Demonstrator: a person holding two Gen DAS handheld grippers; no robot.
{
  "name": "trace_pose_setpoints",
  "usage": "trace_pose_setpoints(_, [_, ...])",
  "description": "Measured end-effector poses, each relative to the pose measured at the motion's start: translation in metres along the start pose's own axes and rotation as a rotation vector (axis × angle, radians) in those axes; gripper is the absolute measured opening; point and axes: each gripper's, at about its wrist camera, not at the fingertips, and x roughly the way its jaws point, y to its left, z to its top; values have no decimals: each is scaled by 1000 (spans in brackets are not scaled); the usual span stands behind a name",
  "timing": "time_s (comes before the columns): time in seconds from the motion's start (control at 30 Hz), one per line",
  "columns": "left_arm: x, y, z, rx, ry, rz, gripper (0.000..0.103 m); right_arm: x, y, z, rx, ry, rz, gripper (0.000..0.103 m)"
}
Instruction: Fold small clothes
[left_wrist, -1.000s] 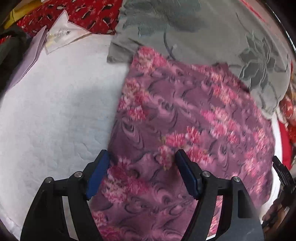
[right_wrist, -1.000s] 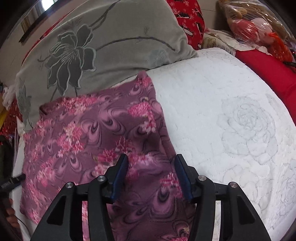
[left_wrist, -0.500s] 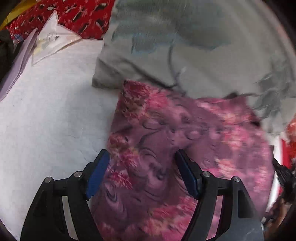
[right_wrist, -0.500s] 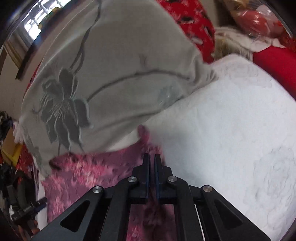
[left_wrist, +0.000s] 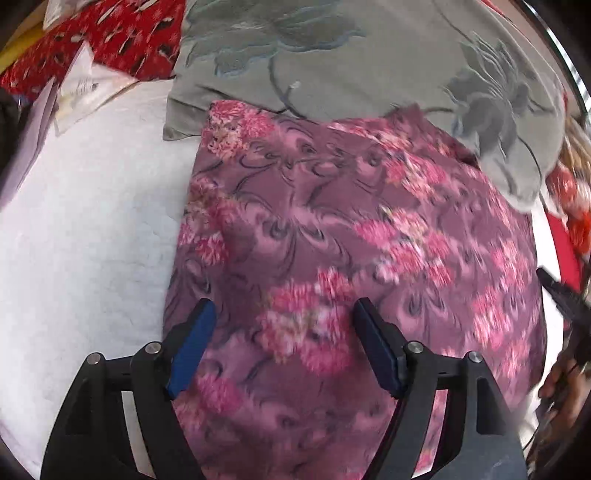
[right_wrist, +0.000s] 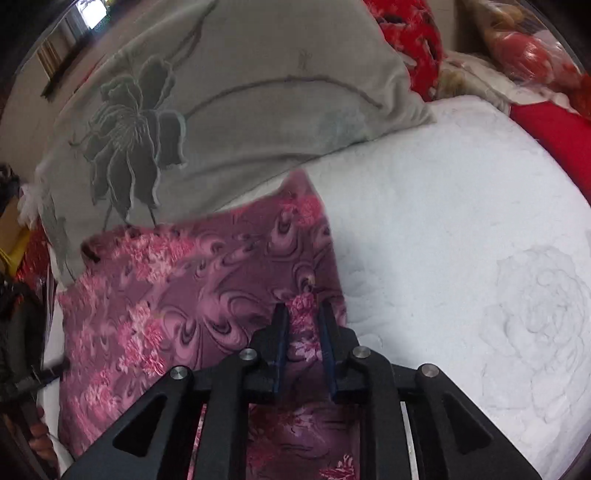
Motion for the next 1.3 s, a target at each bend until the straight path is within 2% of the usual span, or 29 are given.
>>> trace_pose_setpoints(0.1, [-7, -4, -13, -3, 35, -20, 77, -21, 16, -9, -36, -10, 37, 22])
trace_pose_setpoints(0.13, [-8, -4, -18, -1, 36, -20, 77, -25, 23, -15, -69, -10, 34, 32])
trace_pose_setpoints(0.17, [-9, -3, -23, -3, 39, -20, 77, -24, 28, -22, -97, 8, 21, 47])
trace_pose_setpoints(0.2, [-10, -2, -26, -10, 47, -24, 77, -18, 34, -29, -105, 44, 7, 51])
trace_pose_setpoints(0.23, [-13, 0, -29, -21, 59, -35, 77, -10, 35, -35, -103, 91, -25, 51])
trace_pose_setpoints(0.3, [-21, 9, -33, -42, 78, -66, 76, -19, 44, -42, -121, 64, -75, 51])
trace_pose_setpoints(0.37, [-29, 25, -35, -65, 76, -69, 76, -35, 66, -48, -164, 44, -19, 51])
trace_pose_setpoints(0.43, [-34, 43, -36, -118, 75, -79, 76, -47, 94, -61, -258, 27, 22, 51])
trace_pose_setpoints(0.57, [-38, 90, -36, -274, 98, -165, 76, -52, 175, -117, -548, 81, 132, 51])
trace_pose_setpoints(0.67, [-39, 111, -38, -312, 105, -168, 76, -50, 233, -168, -733, 122, 199, 51])
trace_pose_setpoints(0.77, [-40, 125, -37, -316, 108, -176, 76, -48, 277, -214, -899, 131, 231, 53])
trace_pose_setpoints(0.83, [-38, 130, -36, -314, 111, -195, 76, -45, 298, -238, -1012, 108, 209, 57])
trace_pose_setpoints(0.9, [-32, 136, -33, -319, 120, -209, 76, -41, 315, -259, -1135, 35, 145, 60])
trace_pose_setpoints(0.97, [-30, 144, -31, -320, 131, -220, 76, -35, 331, -278, -1245, -82, 50, 65])
trace_pose_setpoints(1.03, [-27, 145, -29, -316, 141, -228, 76, -31, 340, -283, -1287, -169, -9, 67])
trace_pose_setpoints(1.13, [-24, 147, -23, -315, 150, -261, 76, -22, 352, -284, -1316, -248, -69, 61])
trace_pose_setpoints(1.23, [-21, 146, -15, -320, 159, -333, 76, -11, 357, -267, -1295, -249, -80, 4])
trace_pose_setpoints(1.3, [-17, 140, -8, -319, 169, -402, 76, -17, 353, -251, -1229, -267, -42, 7])
